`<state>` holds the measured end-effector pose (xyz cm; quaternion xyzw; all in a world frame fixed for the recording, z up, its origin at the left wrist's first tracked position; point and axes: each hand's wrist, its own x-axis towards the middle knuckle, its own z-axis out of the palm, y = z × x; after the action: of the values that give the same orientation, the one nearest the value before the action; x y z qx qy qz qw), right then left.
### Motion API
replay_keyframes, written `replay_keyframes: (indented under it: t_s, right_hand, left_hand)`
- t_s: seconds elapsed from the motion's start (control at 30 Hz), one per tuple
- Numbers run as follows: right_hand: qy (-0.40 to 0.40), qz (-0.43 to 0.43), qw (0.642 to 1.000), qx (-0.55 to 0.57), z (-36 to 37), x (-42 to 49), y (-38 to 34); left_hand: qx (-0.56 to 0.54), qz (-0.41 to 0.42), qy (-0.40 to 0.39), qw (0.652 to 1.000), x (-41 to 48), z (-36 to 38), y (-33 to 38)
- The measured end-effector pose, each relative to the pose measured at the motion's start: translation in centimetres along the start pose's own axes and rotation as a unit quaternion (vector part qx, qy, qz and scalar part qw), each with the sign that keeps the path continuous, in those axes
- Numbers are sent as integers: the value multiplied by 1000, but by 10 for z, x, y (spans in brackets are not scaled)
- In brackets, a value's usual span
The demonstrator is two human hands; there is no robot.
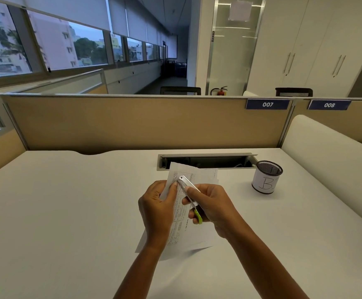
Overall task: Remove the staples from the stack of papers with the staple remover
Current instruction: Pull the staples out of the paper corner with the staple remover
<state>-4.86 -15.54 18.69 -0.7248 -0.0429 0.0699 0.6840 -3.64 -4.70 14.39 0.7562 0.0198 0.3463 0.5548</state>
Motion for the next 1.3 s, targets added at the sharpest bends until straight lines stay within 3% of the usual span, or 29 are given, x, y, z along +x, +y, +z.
replay_keyframes:
  t_s: [0.13,0.23,0.3,0.43,0.53,0.73,1.3]
  right_hand:
    - [14,-28,999,-41,4,1,7]
    - [102,-58,984,-133,-6,8,15]
    - [155,-53,978,-127,-21,12,16]
    - [97,-45,990,-89,-27,10,18]
    - [54,-75,985,-146,-15,8,24]
    - [102,-161,950,-247,-13,8,30]
    - [151,-228,906,-324,-13,15,37]
  left_hand:
    - [-2,-2,-6,1000,-1,-1,-1]
    - [-31,-4,-16,999,-4,-4,2]
    - [-54,-12,-21,998,-4,-8,6]
    - [-104,-90,-35,990,4,-9,8]
    - [-126,-137,-66,980,5,-5,9]
    - [-156,-202,-83,963,5,1,10]
    - [-169,-224,-83,956,8,10,12]
